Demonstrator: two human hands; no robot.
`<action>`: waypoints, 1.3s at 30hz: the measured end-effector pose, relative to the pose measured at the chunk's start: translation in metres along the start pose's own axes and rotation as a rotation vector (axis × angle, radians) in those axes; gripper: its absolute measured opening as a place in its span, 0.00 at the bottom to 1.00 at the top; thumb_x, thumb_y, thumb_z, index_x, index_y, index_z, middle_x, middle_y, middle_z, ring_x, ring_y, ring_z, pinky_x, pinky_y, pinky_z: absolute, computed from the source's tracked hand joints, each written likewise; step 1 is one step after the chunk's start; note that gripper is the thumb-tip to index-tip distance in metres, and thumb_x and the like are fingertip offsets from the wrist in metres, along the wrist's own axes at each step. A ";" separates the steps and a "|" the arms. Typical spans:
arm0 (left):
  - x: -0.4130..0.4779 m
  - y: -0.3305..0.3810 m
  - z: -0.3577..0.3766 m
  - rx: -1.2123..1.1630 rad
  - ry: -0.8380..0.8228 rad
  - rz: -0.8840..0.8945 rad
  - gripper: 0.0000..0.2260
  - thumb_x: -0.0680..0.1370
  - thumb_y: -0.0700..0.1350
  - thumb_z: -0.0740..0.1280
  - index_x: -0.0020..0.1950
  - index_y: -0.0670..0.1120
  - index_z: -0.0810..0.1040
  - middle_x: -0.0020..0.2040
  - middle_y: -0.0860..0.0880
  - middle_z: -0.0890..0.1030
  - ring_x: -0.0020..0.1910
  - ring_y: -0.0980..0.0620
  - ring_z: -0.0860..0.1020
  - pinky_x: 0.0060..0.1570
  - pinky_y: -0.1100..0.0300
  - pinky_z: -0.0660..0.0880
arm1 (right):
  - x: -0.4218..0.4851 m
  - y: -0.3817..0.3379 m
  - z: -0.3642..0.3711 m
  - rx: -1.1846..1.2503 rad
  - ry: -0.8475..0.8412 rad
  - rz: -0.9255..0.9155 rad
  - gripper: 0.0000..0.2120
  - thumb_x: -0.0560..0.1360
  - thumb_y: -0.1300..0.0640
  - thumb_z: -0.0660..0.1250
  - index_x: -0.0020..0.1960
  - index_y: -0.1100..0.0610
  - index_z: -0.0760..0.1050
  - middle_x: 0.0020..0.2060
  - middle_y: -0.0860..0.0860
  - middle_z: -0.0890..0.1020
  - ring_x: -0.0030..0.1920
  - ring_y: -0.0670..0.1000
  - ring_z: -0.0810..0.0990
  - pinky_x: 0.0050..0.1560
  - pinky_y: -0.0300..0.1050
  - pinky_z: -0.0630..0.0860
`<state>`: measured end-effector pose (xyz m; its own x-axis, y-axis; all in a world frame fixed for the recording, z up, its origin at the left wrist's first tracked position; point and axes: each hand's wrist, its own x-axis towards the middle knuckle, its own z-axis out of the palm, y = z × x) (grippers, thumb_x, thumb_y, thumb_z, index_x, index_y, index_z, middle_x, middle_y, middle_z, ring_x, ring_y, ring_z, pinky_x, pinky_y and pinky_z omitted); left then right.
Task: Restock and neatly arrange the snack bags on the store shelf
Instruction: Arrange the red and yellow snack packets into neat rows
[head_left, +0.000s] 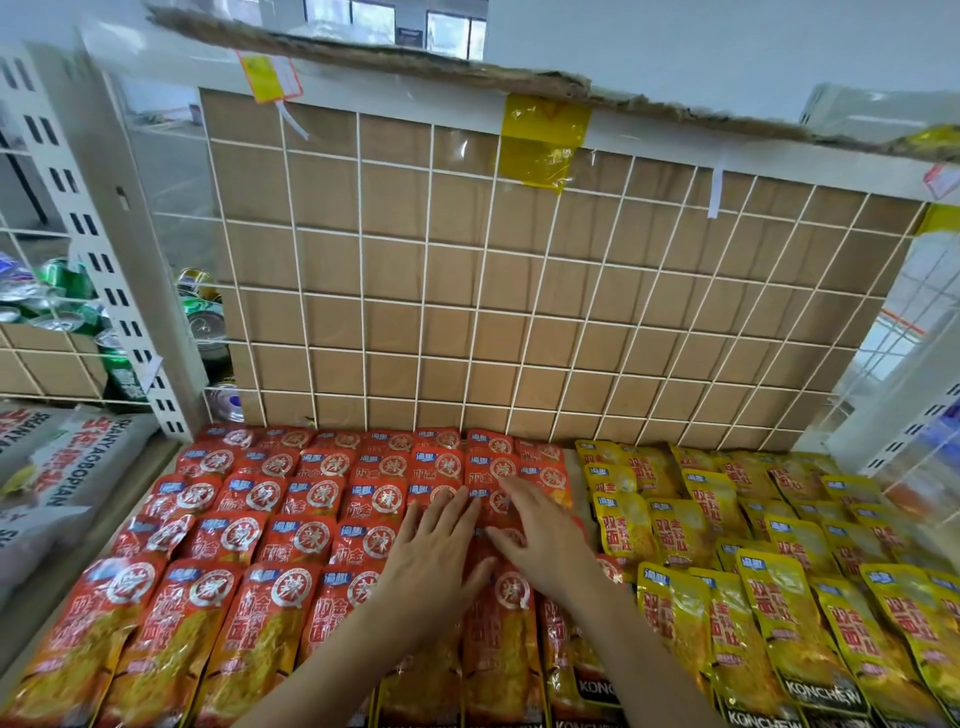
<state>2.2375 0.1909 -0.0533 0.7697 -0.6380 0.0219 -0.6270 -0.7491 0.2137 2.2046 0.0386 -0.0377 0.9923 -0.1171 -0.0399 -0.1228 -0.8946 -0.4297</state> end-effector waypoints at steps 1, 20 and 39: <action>0.000 0.000 0.000 0.002 -0.006 -0.001 0.43 0.64 0.68 0.28 0.76 0.51 0.41 0.77 0.52 0.42 0.75 0.54 0.39 0.70 0.54 0.34 | 0.000 0.001 0.001 0.003 0.011 -0.003 0.31 0.78 0.44 0.59 0.76 0.49 0.51 0.75 0.47 0.57 0.74 0.48 0.56 0.73 0.45 0.56; 0.040 -0.001 -0.013 -0.074 0.001 -0.005 0.40 0.66 0.65 0.32 0.77 0.51 0.47 0.77 0.52 0.49 0.76 0.53 0.45 0.73 0.55 0.41 | -0.002 0.003 0.001 0.023 0.076 -0.031 0.28 0.78 0.50 0.59 0.75 0.50 0.53 0.74 0.47 0.58 0.74 0.47 0.57 0.73 0.43 0.57; 0.083 0.002 -0.016 -0.036 -0.093 0.103 0.27 0.81 0.57 0.52 0.77 0.50 0.48 0.77 0.53 0.53 0.75 0.53 0.50 0.73 0.55 0.43 | -0.014 0.044 -0.036 0.005 0.176 0.146 0.24 0.77 0.48 0.61 0.71 0.51 0.61 0.67 0.49 0.69 0.67 0.49 0.67 0.66 0.42 0.64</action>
<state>2.3023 0.1393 -0.0355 0.6857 -0.7265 -0.0450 -0.6964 -0.6729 0.2495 2.1843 -0.0146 -0.0232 0.9462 -0.3187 0.0558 -0.2642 -0.8605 -0.4356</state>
